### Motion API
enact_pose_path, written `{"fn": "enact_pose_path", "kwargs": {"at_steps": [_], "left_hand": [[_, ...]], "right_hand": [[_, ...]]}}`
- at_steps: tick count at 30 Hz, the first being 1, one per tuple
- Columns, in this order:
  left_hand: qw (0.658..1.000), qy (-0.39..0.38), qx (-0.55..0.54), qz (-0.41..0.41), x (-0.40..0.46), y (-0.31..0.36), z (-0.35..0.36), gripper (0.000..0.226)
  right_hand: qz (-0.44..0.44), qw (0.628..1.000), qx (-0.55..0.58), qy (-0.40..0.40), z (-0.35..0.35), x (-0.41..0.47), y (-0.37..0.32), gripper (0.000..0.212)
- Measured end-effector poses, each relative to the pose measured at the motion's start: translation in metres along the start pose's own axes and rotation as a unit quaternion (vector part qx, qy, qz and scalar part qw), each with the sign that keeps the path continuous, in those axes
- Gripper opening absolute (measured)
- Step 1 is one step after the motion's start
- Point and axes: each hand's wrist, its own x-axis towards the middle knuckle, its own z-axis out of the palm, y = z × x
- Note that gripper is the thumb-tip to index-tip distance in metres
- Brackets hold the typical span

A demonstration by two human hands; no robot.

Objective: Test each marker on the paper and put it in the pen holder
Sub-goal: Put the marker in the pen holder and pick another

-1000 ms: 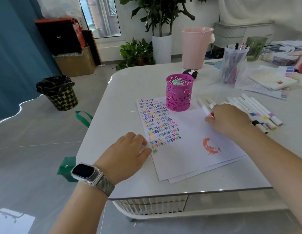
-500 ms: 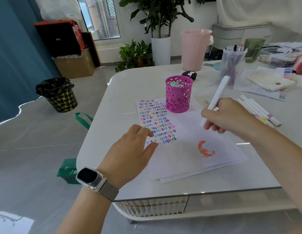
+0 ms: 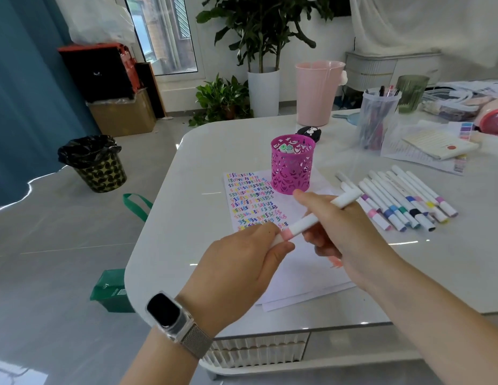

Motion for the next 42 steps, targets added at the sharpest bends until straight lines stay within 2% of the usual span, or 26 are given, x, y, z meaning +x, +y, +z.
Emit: {"fn": "enact_pose_path", "kwargs": {"at_steps": [2, 5, 7, 10, 14, 18, 23, 27, 30, 32, 33, 36, 38, 40, 42], "left_hand": [[0.998, 0.017, 0.063, 0.002, 0.0, 0.001, 0.004, 0.034], [0.994, 0.022, 0.109, -0.023, 0.0, 0.003, 0.005, 0.027], [0.992, 0.032, 0.118, -0.02, 0.0, 0.005, 0.006, 0.022], [0.991, 0.019, 0.134, -0.004, -0.001, 0.006, 0.01, 0.025], [0.991, -0.064, 0.119, -0.016, 0.0, 0.017, 0.008, 0.033], [0.997, -0.073, 0.016, -0.002, 0.001, 0.026, 0.011, 0.039], [0.985, -0.075, -0.152, -0.02, 0.003, 0.034, -0.002, 0.039], [0.981, -0.067, -0.18, -0.006, 0.012, 0.035, -0.001, 0.039], [0.977, -0.11, -0.184, 0.02, 0.003, 0.039, -0.006, 0.04], [0.967, -0.116, -0.222, -0.036, -0.017, 0.036, -0.012, 0.04], [0.966, -0.109, -0.221, -0.078, -0.024, 0.032, -0.017, 0.043], [0.98, -0.051, -0.137, -0.136, -0.03, 0.008, -0.026, 0.056], [0.983, -0.045, -0.081, -0.159, -0.024, -0.013, -0.023, 0.051], [0.983, -0.06, -0.034, -0.171, -0.015, -0.029, -0.019, 0.031], [0.979, -0.106, 0.007, -0.172, -0.009, -0.041, -0.016, 0.039]], "right_hand": [[0.016, 0.999, 0.048, 0.017, 0.002, 0.005, 0.004, 0.042], [0.024, 0.984, 0.164, -0.058, 0.006, 0.006, 0.006, 0.045], [0.048, 0.953, 0.28, -0.102, 0.008, 0.005, 0.004, 0.046], [0.067, 0.902, 0.412, -0.107, 0.008, 0.004, 0.001, 0.053], [0.093, 0.889, 0.436, -0.102, 0.005, 0.005, -0.004, 0.056], [0.109, 0.892, 0.432, -0.081, 0.002, 0.005, -0.005, 0.057], [0.1, 0.891, 0.431, -0.104, -0.004, 0.003, -0.017, 0.056], [0.101, 0.893, 0.424, -0.114, -0.005, 0.013, -0.017, 0.055], [0.071, 0.871, 0.485, -0.041, -0.032, 0.04, -0.02, 0.042], [0.024, 0.843, 0.536, 0.024, -0.065, 0.056, -0.026, 0.037], [0.015, 0.839, 0.542, 0.041, -0.077, 0.06, -0.026, 0.042], [0.035, 0.856, 0.515, 0.028, -0.085, 0.06, -0.01, 0.053], [0.052, 0.872, 0.487, 0.007, -0.073, 0.056, -0.002, 0.049], [0.059, 0.915, 0.399, -0.008, -0.061, 0.054, -0.002, 0.049], [0.056, 0.957, 0.285, -0.023, -0.049, 0.052, -0.002, 0.055]]}}
